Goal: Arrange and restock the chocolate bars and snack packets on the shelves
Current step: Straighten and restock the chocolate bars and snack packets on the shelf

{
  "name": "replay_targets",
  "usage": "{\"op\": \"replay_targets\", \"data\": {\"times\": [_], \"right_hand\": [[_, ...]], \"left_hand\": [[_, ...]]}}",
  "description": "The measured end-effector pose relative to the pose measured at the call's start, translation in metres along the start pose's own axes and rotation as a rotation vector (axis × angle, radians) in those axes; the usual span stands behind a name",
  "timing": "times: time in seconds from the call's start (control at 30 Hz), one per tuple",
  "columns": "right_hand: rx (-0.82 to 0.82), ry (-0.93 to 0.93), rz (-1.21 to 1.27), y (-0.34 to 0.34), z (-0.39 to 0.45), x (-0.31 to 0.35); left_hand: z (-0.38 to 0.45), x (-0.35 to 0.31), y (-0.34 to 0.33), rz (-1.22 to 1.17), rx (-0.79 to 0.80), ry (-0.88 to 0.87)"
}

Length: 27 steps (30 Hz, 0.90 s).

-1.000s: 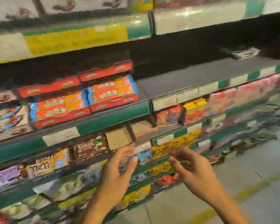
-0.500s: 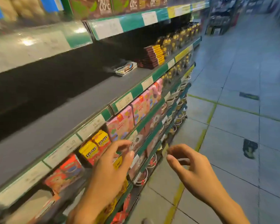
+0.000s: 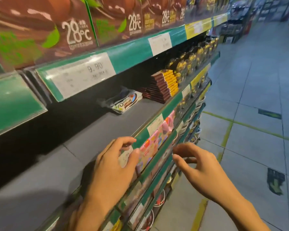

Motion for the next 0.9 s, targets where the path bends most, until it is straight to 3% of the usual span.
{"op": "replay_targets", "data": {"times": [0.27, 0.33, 0.43, 0.57, 0.73, 0.9], "right_hand": [[0.161, 0.243, 0.103, -0.03, 0.139, -0.009], [0.202, 0.323, 0.085, -0.04, 0.168, -0.01], [0.216, 0.471, -0.011, -0.054, 0.205, -0.01], [0.212, 0.651, -0.158, -0.07, 0.241, -0.003], [0.245, 0.786, -0.4, -0.093, 0.271, -0.006], [0.306, 0.81, -0.361, -0.094, 0.272, -0.012]], "left_hand": [[0.107, 0.017, -0.011, 0.305, -0.185, -0.114], [0.133, 0.021, -0.013, 0.402, -0.212, -0.045], [0.176, 0.029, -0.016, 0.54, -0.179, 0.214], [0.219, 0.035, -0.022, 0.627, -0.169, 0.205], [0.224, 0.036, -0.033, 0.544, -0.058, 0.332], [0.211, 0.034, -0.02, 0.604, -0.061, 0.42]]}}
Point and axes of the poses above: each hand's wrist, its own z-axis towards the middle knuckle, its own y-axis out of the back of the hand, x = y × z, the point moved 2 cm from there along z, towards the middle knuckle, and after that the axes turned 5 degrees about -x, right-handed, at the moved point
